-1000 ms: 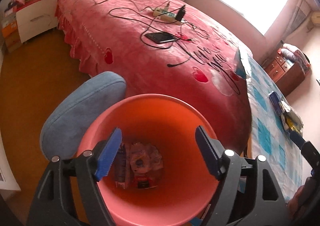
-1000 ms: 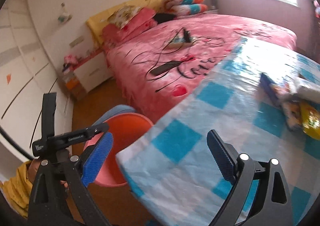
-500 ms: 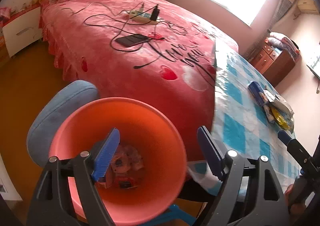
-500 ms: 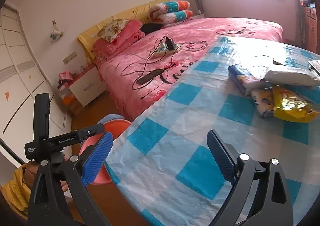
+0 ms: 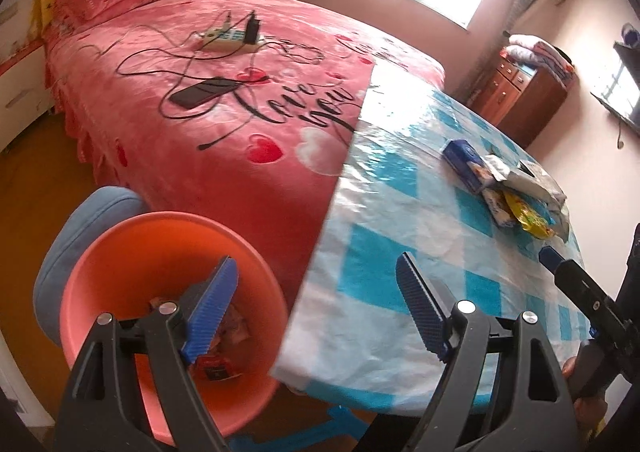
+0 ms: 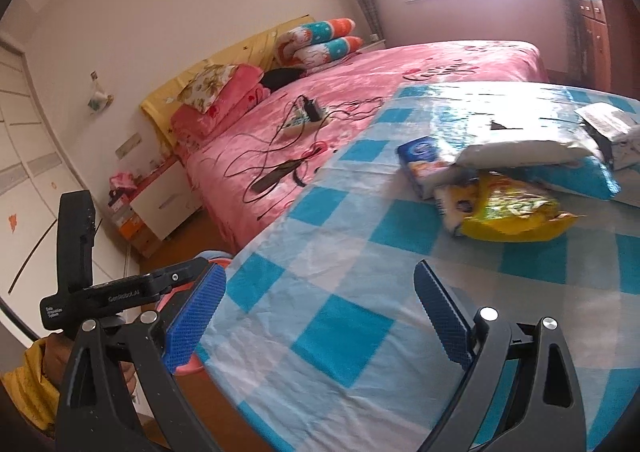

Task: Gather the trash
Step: 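Move both tools back toward the remaining trash on the table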

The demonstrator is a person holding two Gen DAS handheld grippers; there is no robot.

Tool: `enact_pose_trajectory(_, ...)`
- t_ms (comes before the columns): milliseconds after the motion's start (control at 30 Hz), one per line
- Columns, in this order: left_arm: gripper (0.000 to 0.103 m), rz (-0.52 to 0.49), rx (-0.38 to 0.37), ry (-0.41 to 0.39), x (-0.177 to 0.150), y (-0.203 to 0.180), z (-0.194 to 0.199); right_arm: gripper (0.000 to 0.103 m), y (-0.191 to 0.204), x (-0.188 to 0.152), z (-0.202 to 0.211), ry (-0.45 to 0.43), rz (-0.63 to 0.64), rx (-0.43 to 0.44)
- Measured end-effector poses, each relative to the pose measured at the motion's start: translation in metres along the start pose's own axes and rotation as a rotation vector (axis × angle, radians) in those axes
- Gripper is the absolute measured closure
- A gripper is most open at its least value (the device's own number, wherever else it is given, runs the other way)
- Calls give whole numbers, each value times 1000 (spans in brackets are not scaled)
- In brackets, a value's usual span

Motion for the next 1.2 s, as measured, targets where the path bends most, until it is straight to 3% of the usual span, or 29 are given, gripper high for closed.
enact_pose_trajectory(633, 21, -98, -61, 59, -2, -87, -36, 9, -93, 10, 35, -79, -126, -102)
enact_pose_trajectory(1200, 21, -198, -229, 143, -7, -203, -85, 9, -218, 20, 70, -145, -420, -182)
Point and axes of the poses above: each gripper's, at about its wrist camera, not at the fingertips, and z roughly against the way its jaws point, y to its left, x to its top, the point moved 9 cm from there along -z, roughly the way its jaws point, and after that the axes turned 12 degrees about -x, right-handed, at the moved point
